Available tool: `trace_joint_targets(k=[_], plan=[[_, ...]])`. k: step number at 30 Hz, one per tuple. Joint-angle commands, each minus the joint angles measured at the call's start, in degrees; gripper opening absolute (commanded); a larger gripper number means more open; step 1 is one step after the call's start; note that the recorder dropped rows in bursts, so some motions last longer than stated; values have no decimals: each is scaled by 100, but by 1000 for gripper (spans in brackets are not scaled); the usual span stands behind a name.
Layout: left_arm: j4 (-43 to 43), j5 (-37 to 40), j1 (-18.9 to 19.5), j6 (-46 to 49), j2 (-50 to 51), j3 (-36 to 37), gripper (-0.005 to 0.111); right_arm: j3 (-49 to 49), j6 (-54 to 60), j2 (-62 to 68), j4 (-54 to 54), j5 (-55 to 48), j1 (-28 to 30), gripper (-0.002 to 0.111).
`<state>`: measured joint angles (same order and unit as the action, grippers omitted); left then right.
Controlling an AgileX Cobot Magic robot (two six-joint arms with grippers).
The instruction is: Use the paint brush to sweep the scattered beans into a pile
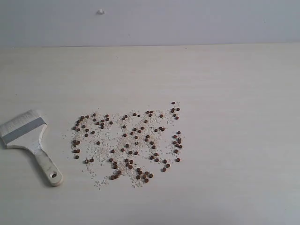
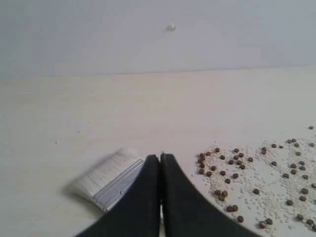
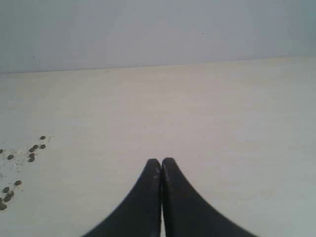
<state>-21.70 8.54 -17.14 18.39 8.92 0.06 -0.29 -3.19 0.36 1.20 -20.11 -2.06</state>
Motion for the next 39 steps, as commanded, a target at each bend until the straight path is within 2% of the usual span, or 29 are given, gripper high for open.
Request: trace_joint_targets(k=[1, 10, 14, 18, 20, 24, 26, 27, 33, 36, 39], plan=[[34, -23, 1, 73, -41, -6, 0, 29, 5, -36, 12, 71, 21, 0], [6, -189, 1, 70, -41, -6, 0, 29, 5, -36, 12, 71, 21, 0], [-1219, -531, 1, -745, -41, -6, 0, 29, 5, -36, 12, 71, 21, 0], [-1441, -804, 1, -904, -41, -6, 0, 29, 5, -36, 12, 71, 21, 0], [-1456, -1269, 1, -1096, -41, -6, 0, 29, 5, -36, 12, 71, 21, 0], [-1456, -2752, 1, -1643, -41, -6, 0, 29, 5, -36, 12, 94, 21, 0], [-1482, -3281, 1, -1731, 25, -249, 0, 29, 5, -36, 12, 94, 21, 0], [-1568, -3309, 1, -1708, 99, -470, 0, 29, 5, -36, 12, 83, 21, 0], [-1733, -2705, 1, -272, 1559, -1887, 0, 29, 5, -36, 12, 83, 21, 0], [-2398, -2705, 1, 532, 2531, -2426, 0, 29, 5, -36, 12, 83, 21, 0], [-3645, -2540, 1, 1884, 3552, -2914, 0, 29, 5, -36, 12, 83, 21, 0]])
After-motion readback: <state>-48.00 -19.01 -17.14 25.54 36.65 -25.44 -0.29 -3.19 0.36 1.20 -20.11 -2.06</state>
